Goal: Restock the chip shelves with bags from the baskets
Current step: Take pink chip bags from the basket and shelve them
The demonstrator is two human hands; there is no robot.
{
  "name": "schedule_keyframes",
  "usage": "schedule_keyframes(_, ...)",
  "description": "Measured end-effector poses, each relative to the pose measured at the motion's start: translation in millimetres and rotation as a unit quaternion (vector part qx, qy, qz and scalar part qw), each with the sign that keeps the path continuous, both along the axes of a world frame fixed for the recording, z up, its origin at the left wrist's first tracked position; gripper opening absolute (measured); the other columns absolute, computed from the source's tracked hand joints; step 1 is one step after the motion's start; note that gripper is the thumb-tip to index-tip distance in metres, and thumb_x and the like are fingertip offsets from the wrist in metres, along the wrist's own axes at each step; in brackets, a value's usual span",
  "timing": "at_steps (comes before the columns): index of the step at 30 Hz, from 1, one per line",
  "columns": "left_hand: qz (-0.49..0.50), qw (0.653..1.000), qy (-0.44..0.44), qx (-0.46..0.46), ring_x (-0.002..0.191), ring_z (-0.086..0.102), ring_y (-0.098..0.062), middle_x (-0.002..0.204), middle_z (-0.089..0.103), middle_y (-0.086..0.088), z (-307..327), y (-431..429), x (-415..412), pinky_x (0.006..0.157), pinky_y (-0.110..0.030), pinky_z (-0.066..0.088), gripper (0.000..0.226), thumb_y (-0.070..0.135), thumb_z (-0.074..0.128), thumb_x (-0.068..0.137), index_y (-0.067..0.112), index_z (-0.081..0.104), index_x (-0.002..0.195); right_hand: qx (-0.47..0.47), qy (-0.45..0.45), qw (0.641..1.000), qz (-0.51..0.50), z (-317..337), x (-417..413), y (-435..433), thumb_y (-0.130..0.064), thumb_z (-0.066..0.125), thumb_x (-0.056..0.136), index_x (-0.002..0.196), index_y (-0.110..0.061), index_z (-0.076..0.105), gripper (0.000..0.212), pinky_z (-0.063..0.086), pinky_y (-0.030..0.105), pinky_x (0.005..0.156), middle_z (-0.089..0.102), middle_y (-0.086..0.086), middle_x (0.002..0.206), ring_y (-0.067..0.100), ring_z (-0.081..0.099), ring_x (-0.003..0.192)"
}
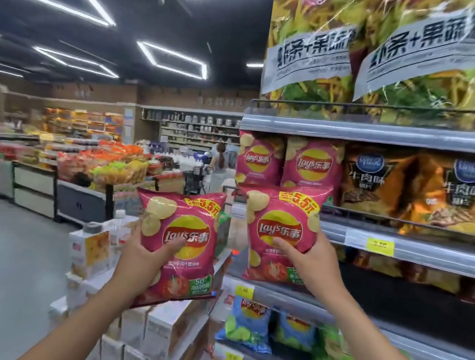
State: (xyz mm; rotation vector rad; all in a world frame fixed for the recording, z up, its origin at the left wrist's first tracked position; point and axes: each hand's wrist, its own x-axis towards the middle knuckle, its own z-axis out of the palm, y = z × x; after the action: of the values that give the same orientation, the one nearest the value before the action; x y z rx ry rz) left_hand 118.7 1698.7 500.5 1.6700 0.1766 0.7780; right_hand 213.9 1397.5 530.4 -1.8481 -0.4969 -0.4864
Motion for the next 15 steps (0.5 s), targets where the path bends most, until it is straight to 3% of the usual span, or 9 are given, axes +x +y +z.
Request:
schedule_keyframes(5, -0.036, 0.999, -0.015, -0.013, 0.094, 0.075, -0.025, 0.109, 0.075, 0.000, 16, 3, 47, 0.080, -0.047, 0.063, 0.065, 0.041, 0.087, 0.072, 0.026, 0.057, 0.128, 0.001, -0.039, 0.999, -0.028, 34, 15, -8, -0.051, 0.084, 0.076, 0.108, -0.052, 0.058, 0.041, 0.055, 0.024, 0.083, 0.071, -0.030, 0.099, -0.011, 0.065, 0.094)
schedule_keyframes(9, -0.064, 0.997, -0.037, -0.018, 0.089, 0.073, -0.017, 0.103, 0.072, 0.005, 32, 5, 80, 0.065, -0.030, 0.058, 0.051, 0.030, 0.084, 0.084, 0.025, 0.055, 0.126, 0.015, -0.101, 0.991, -0.086, 67, 22, -14, -0.061, 0.080, 0.074, 0.108, -0.051, 0.059, 0.040, 0.057, 0.033, 0.089, 0.070, -0.027, 0.103, -0.004, 0.066, 0.099)
schedule_keyframes(15, -0.121, 0.991, -0.044, -0.035, 0.091, 0.074, -0.023, 0.106, 0.073, 0.000, 54, 4, 124, 0.071, -0.036, 0.059, 0.047, 0.028, 0.083, 0.083, 0.025, 0.057, 0.122, 0.050, -0.156, 0.976, -0.142, 107, 34, -22, -0.082, 0.075, 0.061, 0.119, -0.049, 0.057, 0.069, 0.058, 0.046, 0.095, 0.070, -0.026, 0.106, 0.003, 0.067, 0.105)
